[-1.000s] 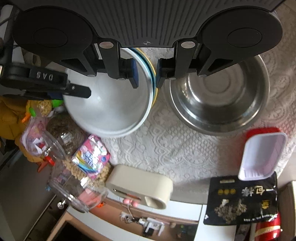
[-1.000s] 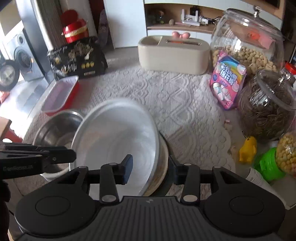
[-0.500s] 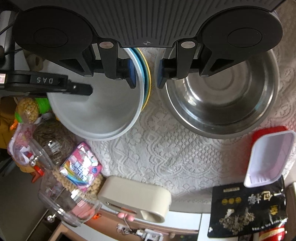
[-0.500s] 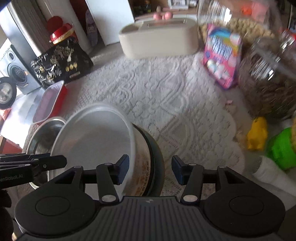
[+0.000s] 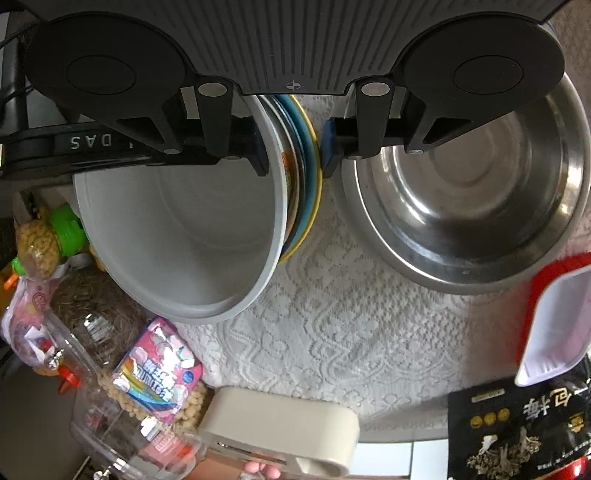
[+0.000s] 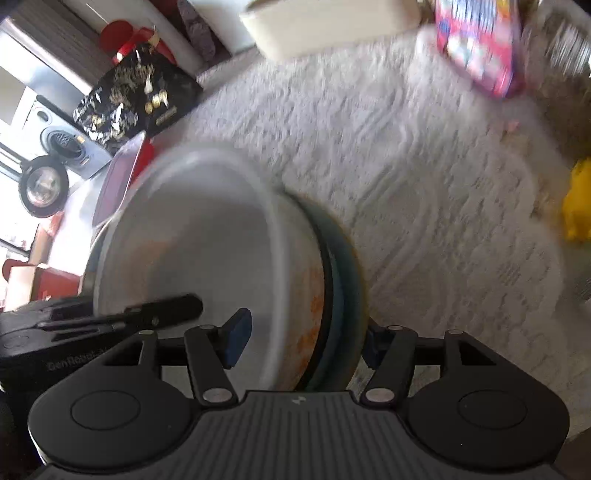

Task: Organize plates and bowls
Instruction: 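Grasp the rims of the white, blue and yellow-rimmed bowl stack with the right gripper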

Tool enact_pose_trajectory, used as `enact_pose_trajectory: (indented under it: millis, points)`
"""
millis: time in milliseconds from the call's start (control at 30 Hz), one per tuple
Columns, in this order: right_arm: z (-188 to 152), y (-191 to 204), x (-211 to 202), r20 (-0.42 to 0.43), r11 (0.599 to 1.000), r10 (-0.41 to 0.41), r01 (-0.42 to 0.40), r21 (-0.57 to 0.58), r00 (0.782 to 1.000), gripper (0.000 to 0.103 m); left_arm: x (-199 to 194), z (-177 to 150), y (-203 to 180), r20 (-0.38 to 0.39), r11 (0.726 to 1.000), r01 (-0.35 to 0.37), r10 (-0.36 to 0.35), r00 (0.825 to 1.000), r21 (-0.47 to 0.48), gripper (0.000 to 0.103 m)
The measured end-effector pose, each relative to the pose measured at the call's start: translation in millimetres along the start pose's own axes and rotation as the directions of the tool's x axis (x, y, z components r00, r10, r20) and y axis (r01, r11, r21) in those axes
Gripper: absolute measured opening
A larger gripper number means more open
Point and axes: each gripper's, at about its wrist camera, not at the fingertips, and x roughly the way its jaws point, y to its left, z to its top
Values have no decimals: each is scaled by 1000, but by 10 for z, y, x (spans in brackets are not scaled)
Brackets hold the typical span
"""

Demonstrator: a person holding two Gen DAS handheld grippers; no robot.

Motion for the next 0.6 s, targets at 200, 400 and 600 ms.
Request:
enact_pose_trajectory:
  millis: [200,400,600]
  points:
    - [-6,-70,-86,33,999,28,-29,23,999,60,69,46,-163,5,999,-31,31,1000,33,48]
    - [85,-218,-160,93,998,-8,2,61,996,60,175,152,-247,8,1000,20,-20,1000,4,48]
    - [93,-236,-145,91,999,-17,12,53,996,60,178,142,-260,12,1000,22,-22,1000,2,46]
